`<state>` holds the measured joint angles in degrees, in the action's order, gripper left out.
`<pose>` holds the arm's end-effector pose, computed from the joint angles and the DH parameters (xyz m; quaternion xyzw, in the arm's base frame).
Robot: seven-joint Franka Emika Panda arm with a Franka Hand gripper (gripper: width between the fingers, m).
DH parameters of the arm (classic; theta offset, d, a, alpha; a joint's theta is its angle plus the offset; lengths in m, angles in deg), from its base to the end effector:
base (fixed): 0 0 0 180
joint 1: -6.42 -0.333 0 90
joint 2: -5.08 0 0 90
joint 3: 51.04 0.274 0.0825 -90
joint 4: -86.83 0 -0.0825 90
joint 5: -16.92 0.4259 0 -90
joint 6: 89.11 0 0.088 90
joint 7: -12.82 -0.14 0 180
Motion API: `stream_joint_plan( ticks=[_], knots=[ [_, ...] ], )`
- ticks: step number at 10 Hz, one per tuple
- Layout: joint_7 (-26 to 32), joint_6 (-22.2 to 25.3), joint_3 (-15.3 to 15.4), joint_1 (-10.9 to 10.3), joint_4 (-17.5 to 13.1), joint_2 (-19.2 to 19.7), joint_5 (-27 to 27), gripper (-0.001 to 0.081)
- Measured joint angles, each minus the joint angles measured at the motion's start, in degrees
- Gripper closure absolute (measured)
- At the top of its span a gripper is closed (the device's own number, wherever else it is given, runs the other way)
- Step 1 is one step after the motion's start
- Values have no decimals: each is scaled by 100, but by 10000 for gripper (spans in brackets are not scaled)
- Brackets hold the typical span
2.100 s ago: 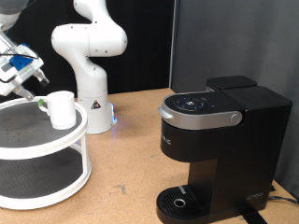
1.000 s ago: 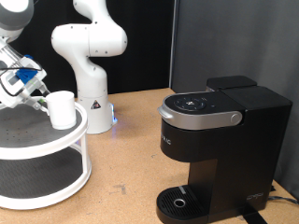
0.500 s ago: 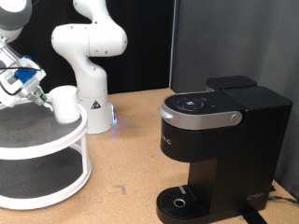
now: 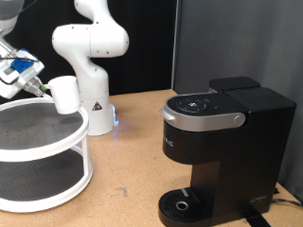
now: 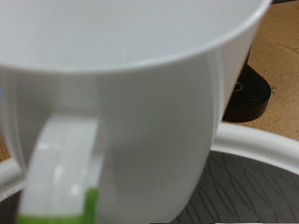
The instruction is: Make a cup of coffee with the keurig machine
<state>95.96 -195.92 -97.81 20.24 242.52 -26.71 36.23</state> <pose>0.2621 -0.2575 0.2512 -0.8971 -0.1775 -0.2286 0.3337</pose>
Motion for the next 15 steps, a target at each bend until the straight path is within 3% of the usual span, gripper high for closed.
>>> stream_joint_plan(
  ticks=[4, 7, 9, 11, 15],
  knots=[
    [-237, 291, 6, 4, -268, -193, 0, 740],
    [-214, 293, -41, -33, -211, -187, 333, 740],
    [-321, -363, 132, -145, 14, -200, 1094, 740],
    [-609, -1024, 489, -395, 166, -165, 1644, 740],
    [-1385, -1607, 1140, -895, 146, 113, 1865, 740]
  ],
)
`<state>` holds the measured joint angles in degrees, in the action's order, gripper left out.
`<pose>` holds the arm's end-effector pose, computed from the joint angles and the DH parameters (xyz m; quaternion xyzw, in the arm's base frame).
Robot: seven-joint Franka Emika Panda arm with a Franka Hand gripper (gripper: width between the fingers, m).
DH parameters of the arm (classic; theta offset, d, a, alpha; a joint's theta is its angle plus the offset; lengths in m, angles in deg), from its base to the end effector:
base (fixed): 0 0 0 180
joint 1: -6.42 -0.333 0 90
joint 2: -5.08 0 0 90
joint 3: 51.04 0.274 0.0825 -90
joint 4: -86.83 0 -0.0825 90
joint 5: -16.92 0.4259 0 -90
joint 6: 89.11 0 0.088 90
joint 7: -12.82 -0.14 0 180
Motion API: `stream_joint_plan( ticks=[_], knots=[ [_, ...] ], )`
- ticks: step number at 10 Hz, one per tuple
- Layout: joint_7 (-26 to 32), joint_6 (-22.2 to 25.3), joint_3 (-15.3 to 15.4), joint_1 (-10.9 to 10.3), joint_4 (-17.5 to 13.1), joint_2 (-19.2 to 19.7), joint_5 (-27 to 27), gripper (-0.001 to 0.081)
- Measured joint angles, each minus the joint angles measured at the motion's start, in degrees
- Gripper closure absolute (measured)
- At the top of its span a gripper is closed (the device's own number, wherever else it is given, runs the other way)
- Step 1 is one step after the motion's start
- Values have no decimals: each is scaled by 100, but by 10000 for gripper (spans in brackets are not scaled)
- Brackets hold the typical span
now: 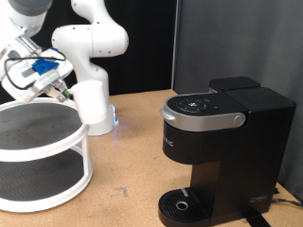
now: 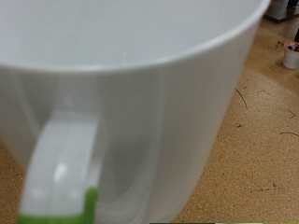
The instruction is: Make a cup of coffee with the keurig machine
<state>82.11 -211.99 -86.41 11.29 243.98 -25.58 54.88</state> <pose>0.3646 -0.1885 0.2719 -0.9091 -0.0779 -0.2568 0.3186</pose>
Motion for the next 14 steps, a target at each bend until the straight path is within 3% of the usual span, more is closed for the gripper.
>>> stream_joint_plan(
  ticks=[2, 5, 8, 11, 14],
  knots=[
    [-89, -309, 224, -294, -26, 157, 281, 740],
    [-89, -589, 317, -717, -181, 440, 819, 740],
    [-155, -470, 324, -686, -164, 452, 534, 740],
    [-164, -1032, 521, -770, -26, 621, 605, 740],
    [40, -1479, 548, -1033, 24, 1021, 968, 740]
  ],
)
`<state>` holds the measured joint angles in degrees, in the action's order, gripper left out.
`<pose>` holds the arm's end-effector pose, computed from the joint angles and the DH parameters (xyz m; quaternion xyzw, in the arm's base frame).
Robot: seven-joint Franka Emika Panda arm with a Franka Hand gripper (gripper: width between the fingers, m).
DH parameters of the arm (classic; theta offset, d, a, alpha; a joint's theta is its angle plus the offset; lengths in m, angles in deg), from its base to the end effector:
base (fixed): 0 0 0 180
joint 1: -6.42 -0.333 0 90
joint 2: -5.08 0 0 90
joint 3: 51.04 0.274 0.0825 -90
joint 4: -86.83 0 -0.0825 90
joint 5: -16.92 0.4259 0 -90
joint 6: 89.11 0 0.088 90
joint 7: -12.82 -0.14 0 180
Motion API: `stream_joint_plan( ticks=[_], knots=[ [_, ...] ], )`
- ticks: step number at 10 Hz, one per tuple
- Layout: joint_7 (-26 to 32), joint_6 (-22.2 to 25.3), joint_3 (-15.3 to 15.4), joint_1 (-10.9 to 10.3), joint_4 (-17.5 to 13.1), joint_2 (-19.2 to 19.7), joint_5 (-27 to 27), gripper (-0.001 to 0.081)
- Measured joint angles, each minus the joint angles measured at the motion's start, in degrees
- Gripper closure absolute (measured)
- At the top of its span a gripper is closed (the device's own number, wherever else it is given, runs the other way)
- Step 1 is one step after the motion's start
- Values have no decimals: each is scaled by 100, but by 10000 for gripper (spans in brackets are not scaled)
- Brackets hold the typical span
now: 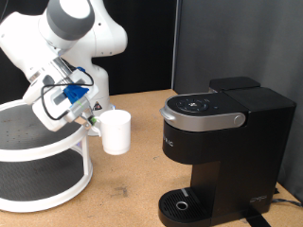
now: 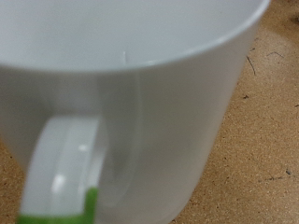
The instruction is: Make a cup of coffee with the keurig machine
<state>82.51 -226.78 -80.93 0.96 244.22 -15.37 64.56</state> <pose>0.4076 -0.1259 0.2181 -0.9341 -0.0773 -0.2219 0.2688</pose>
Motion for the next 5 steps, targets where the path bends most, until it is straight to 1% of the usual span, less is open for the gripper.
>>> stream_joint_plan(
  ticks=[3, 5],
  knots=[
    [438, -307, 0, -233, -14, 526, 538, 740],
    [652, -355, 0, -327, -91, 886, 839, 740]
  ],
)
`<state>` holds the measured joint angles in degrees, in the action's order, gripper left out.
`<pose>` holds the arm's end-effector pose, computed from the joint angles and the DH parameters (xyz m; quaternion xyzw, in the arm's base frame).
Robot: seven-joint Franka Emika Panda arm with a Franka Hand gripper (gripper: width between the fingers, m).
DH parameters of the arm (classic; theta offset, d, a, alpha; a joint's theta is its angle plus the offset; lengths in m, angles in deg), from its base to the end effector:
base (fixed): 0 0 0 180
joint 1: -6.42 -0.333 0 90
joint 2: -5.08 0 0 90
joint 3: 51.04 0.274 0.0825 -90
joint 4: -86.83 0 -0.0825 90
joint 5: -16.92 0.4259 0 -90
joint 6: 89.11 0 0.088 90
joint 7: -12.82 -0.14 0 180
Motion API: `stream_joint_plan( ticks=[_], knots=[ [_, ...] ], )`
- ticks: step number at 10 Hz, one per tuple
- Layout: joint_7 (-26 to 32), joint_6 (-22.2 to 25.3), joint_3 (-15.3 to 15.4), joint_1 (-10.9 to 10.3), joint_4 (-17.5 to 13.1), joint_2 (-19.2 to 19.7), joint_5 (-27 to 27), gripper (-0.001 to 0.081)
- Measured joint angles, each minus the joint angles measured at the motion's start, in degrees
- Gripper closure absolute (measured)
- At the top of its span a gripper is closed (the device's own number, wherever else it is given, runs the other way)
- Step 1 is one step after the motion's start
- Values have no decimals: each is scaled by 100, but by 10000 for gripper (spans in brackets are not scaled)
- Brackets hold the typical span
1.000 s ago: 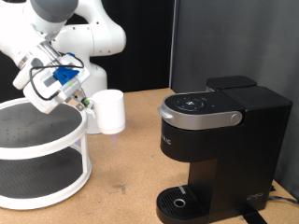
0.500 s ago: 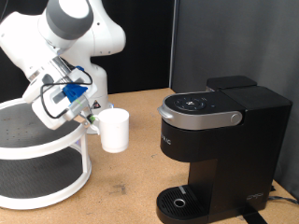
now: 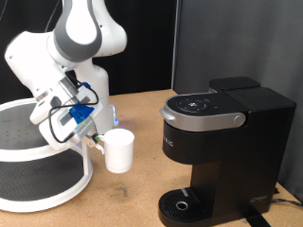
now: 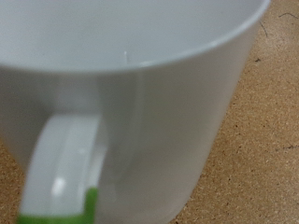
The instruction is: Make a cup of coffee with the keurig machine
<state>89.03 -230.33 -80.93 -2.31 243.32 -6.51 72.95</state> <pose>0.4041 -0.1176 0.1678 -0.9425 -0.0708 -0.2012 0.2572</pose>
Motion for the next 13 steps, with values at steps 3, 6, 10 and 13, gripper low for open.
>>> stream_joint_plan(
  ticks=[3, 6, 10, 13],
  knots=[
    [117, 1, 47, -103, -176, 386, 318, 740],
    [278, 1, 181, -228, -323, 628, 669, 740],
    [731, -112, 539, -421, -579, 1165, 1723, 740],
    [1115, -257, 908, -583, -870, 1629, 2555, 740]
  ],
)
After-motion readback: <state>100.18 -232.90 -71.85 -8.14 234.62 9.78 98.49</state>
